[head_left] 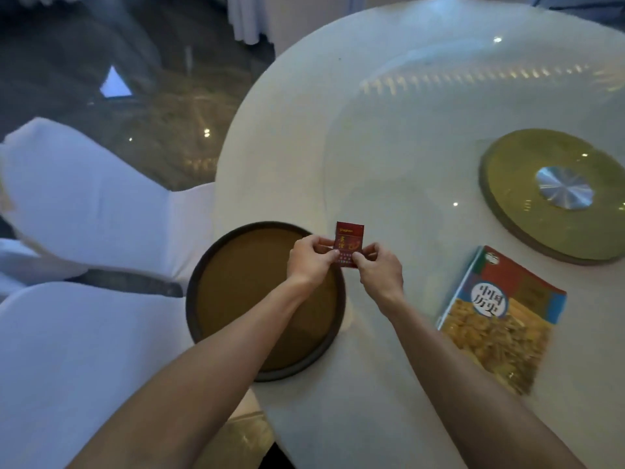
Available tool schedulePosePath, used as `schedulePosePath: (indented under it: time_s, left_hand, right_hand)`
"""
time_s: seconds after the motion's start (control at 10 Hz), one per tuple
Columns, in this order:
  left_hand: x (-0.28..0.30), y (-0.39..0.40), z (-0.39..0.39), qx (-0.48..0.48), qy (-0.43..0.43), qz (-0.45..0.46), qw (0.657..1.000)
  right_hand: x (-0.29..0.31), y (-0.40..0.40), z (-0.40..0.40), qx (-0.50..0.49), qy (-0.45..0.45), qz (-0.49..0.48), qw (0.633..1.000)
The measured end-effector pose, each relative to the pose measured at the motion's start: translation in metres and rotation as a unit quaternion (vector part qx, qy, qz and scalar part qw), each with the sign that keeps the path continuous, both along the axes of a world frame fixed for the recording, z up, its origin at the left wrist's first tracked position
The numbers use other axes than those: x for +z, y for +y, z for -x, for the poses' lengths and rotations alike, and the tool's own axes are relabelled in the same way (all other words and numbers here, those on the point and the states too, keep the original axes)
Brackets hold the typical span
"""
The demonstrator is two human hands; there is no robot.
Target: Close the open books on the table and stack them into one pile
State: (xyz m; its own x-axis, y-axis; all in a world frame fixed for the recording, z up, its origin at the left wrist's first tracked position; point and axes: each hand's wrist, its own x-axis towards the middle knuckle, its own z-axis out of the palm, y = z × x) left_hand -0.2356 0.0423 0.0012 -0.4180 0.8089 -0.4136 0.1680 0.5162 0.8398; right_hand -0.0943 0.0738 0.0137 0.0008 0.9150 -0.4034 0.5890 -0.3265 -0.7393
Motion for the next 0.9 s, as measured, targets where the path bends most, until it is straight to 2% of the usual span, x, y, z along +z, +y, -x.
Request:
schedulePosePath:
  time_s: [0.3,0.5,0.8,0.9]
  left_hand:
    - [-0.049,-0.073,0.050,0.051,0.031,0.081,0.995]
    - [-0.065,-0.093,0.053,0.031,0.038,0.119,0.992]
    - [-0.068,-0.093,0.048,-0.006,0.052,0.144,0.988]
    - [-0.052,-0.084,0.040,-0.033,0.132,0.132,0.982]
  right_hand:
    - [-0.050,-0.047,0.052,0.092,-0.046,0.082,0.991]
    - [-0.067,-0.069,0.054,0.107,-0.079,0.113,0.985]
    - [-0.070,-0.072,0.043,0.118,-0.042,0.165,0.978]
    - [-0.054,-0.067,0.028,0.111,-0.066,0.136,0.982]
